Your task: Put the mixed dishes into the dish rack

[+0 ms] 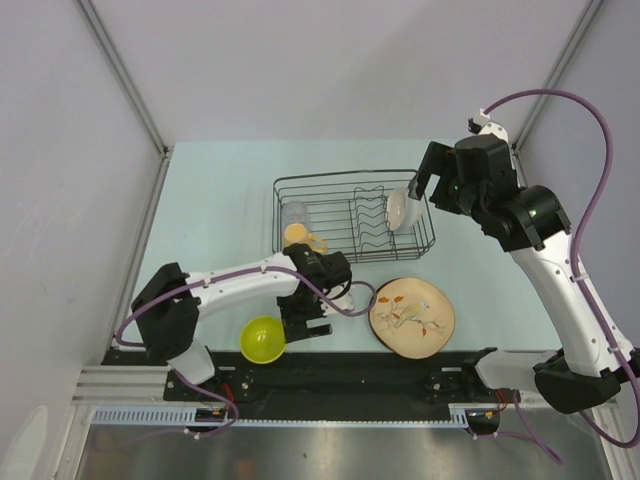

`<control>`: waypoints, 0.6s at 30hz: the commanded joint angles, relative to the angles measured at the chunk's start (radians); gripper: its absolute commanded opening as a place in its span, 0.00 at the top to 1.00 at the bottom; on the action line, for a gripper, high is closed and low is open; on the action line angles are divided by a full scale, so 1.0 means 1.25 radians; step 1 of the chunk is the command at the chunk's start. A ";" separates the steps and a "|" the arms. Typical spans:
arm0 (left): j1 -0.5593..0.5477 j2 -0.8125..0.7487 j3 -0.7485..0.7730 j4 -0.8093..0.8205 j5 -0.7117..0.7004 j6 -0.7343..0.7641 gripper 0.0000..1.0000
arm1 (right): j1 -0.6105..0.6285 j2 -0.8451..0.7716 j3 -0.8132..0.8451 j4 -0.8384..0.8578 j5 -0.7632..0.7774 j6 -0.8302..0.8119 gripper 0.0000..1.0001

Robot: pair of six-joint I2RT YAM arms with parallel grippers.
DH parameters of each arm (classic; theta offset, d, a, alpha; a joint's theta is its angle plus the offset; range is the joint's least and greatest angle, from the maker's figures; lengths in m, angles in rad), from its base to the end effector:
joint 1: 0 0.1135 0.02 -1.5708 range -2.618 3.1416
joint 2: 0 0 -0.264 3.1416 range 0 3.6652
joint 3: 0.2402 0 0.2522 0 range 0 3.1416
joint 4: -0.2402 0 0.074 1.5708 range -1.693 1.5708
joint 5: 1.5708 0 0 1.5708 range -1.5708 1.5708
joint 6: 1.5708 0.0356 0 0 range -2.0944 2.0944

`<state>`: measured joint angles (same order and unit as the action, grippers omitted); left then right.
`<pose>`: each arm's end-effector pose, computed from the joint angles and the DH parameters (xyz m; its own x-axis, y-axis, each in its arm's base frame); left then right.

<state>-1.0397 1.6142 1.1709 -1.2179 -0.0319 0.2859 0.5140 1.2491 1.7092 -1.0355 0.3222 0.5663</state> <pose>0.1370 -0.2310 0.2172 -0.2405 0.9659 0.0956 0.9705 0.2411 0.0050 0.1969 0.0982 0.4678 -0.5260 0.2875 -0.8005 0.0559 0.9508 0.3047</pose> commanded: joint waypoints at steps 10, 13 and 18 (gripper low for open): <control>-0.017 0.046 0.254 0.007 -0.031 -0.077 0.00 | -0.070 -0.005 -0.044 0.020 -0.054 -0.052 0.06; -0.017 0.085 0.326 0.055 -0.204 -0.184 0.00 | -0.073 0.003 -0.032 0.007 -0.047 -0.063 0.06; -0.047 0.005 0.254 0.094 -0.300 -0.383 0.00 | -0.076 0.000 -0.022 -0.010 -0.028 -0.080 0.06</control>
<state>-1.0679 1.7008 1.5295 -1.1210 -0.2855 0.0490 0.4267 1.2537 1.6512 -1.0397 0.2726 0.5007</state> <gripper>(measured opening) 0.996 0.944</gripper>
